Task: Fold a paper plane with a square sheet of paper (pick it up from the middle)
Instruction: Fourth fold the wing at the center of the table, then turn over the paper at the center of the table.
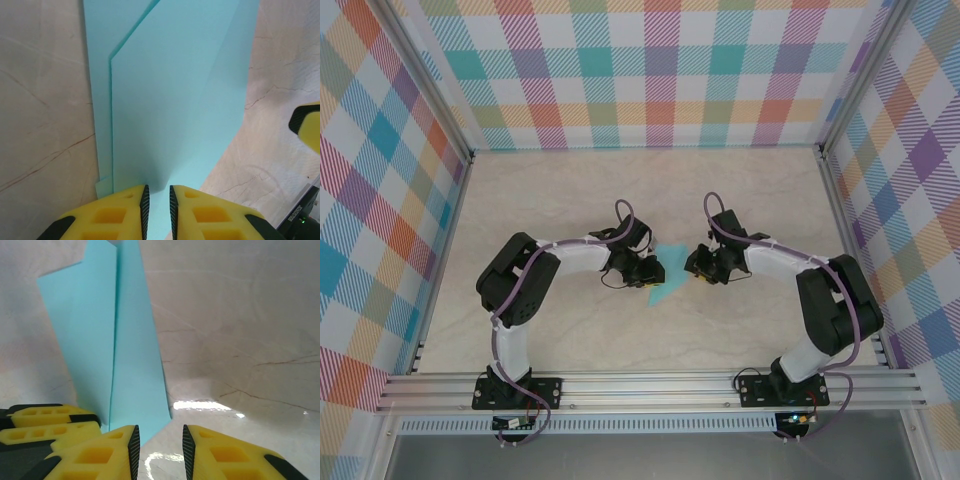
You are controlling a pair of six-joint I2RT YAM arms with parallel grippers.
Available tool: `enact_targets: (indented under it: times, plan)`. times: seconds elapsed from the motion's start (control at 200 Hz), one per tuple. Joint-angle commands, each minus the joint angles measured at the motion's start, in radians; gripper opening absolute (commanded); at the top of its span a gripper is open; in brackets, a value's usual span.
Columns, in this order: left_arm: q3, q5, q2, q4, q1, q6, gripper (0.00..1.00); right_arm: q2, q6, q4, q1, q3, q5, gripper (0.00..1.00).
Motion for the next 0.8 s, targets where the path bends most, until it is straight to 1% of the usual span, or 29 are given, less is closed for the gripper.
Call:
enact_targets:
  times: [0.0,0.12,0.525,0.605,0.795]
  plan:
    - [-0.016,-0.001,-0.048,-0.022,0.007,0.03,0.21,0.029,0.018,0.021,0.001,-0.003,-0.034,0.31]
    - [-0.015,-0.004,-0.056,-0.017,0.007,0.029,0.22,0.054,0.022,0.051,0.003,0.003,-0.071,0.31]
    - [-0.012,-0.019,-0.037,-0.03,0.007,0.04,0.22,0.112,0.031,0.11,0.002,0.0,-0.123,0.31]
    - [-0.013,-0.025,-0.029,-0.037,0.006,0.044,0.22,0.11,0.037,0.15,0.002,-0.014,-0.141,0.31]
    - [-0.018,-0.024,-0.011,-0.041,0.007,0.045,0.22,0.121,0.039,0.103,0.002,-0.004,-0.099,0.31]
